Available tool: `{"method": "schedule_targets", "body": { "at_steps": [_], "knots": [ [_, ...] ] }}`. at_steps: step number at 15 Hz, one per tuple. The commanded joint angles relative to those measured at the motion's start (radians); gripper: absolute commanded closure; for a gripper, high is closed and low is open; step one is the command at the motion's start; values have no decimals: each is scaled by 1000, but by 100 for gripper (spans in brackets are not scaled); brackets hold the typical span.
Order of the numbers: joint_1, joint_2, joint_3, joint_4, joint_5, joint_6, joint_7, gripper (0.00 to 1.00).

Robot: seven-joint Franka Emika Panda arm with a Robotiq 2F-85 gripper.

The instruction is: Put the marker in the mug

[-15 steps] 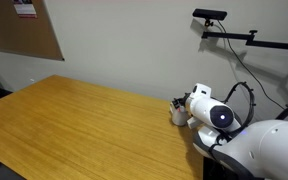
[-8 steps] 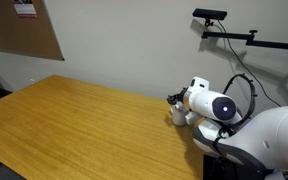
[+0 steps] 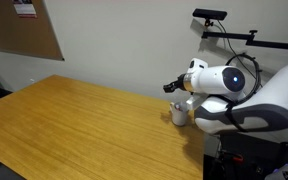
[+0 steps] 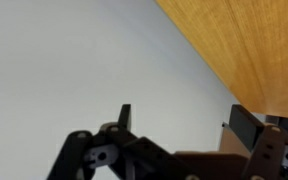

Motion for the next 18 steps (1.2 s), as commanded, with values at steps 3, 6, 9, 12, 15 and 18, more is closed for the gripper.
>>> {"method": "schedule_targets", "body": {
  "at_steps": [3, 6, 9, 12, 15, 18],
  "knots": [
    [149, -309, -241, 35, -230, 0, -145, 0],
    [256, -419, -361, 38, -358, 0, -176, 0],
    [365, -521, -471, 43, -495, -4, -183, 0],
    [461, -618, -565, 54, -661, -15, -159, 0],
    [512, -714, -616, 72, -856, -26, -124, 0],
    [478, -817, -595, 92, -1085, -40, -88, 0]
  ]
}}
